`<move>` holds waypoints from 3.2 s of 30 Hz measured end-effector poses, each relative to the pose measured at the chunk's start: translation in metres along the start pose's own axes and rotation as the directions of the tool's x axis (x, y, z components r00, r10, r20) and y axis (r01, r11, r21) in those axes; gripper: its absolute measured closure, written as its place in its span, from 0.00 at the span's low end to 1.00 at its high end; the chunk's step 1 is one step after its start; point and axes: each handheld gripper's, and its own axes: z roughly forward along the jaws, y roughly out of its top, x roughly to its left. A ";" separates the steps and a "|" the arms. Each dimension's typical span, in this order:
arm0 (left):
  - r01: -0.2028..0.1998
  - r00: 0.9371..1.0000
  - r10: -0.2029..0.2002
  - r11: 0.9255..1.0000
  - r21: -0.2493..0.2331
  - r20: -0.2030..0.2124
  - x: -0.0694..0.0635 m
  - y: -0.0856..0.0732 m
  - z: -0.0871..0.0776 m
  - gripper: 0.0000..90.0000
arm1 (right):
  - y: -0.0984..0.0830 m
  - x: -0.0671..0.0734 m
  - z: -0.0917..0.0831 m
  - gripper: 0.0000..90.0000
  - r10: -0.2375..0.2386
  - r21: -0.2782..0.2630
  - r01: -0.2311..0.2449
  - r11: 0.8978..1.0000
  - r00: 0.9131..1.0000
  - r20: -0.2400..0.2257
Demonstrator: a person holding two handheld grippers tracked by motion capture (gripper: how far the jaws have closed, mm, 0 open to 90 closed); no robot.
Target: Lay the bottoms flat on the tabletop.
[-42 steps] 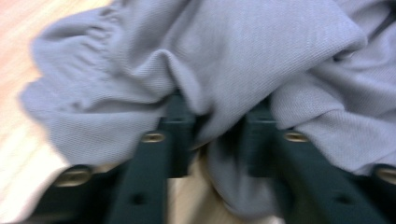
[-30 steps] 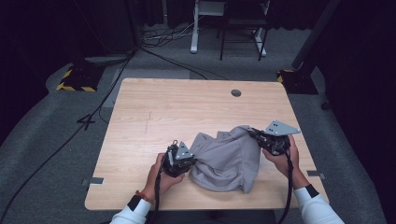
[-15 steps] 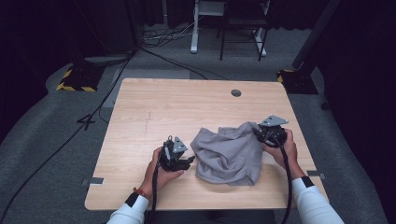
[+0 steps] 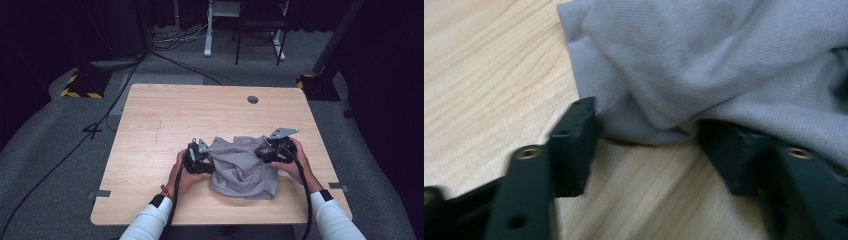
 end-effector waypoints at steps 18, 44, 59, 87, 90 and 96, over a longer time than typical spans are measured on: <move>-0.069 0.997 0.071 0.979 -0.191 0.002 0.000 0.014 -0.066 0.94 | 0.016 0.007 -0.048 0.93 -0.044 -0.189 0.087 0.978 0.975 0.220; -0.013 0.996 0.015 1.000 0.021 -0.089 0.034 -0.046 -0.096 0.94 | 0.054 -0.036 0.001 0.52 0.110 -0.116 -0.083 0.990 0.962 0.249; -0.026 0.996 0.027 1.000 -0.011 0.086 -0.035 -0.078 -0.117 0.37 | -0.044 0.035 -0.032 0.40 -0.005 -0.010 0.005 1.000 1.000 -0.014; -0.110 0.993 0.112 0.992 -0.065 0.032 -0.001 -0.015 -0.068 0.95 | -0.033 0.035 -0.065 0.97 -0.015 -0.118 0.019 0.993 0.999 0.034; -0.084 0.995 0.089 0.987 -0.139 0.035 0.005 -0.006 -0.095 0.95 | -0.012 0.035 -0.085 0.97 -0.039 -0.168 0.054 0.984 0.995 0.088; -0.083 0.996 0.086 0.977 -0.196 0.011 0.007 0.007 -0.110 0.94 | 0.042 0.041 -0.107 0.97 -0.084 -0.260 0.115 0.959 0.988 0.128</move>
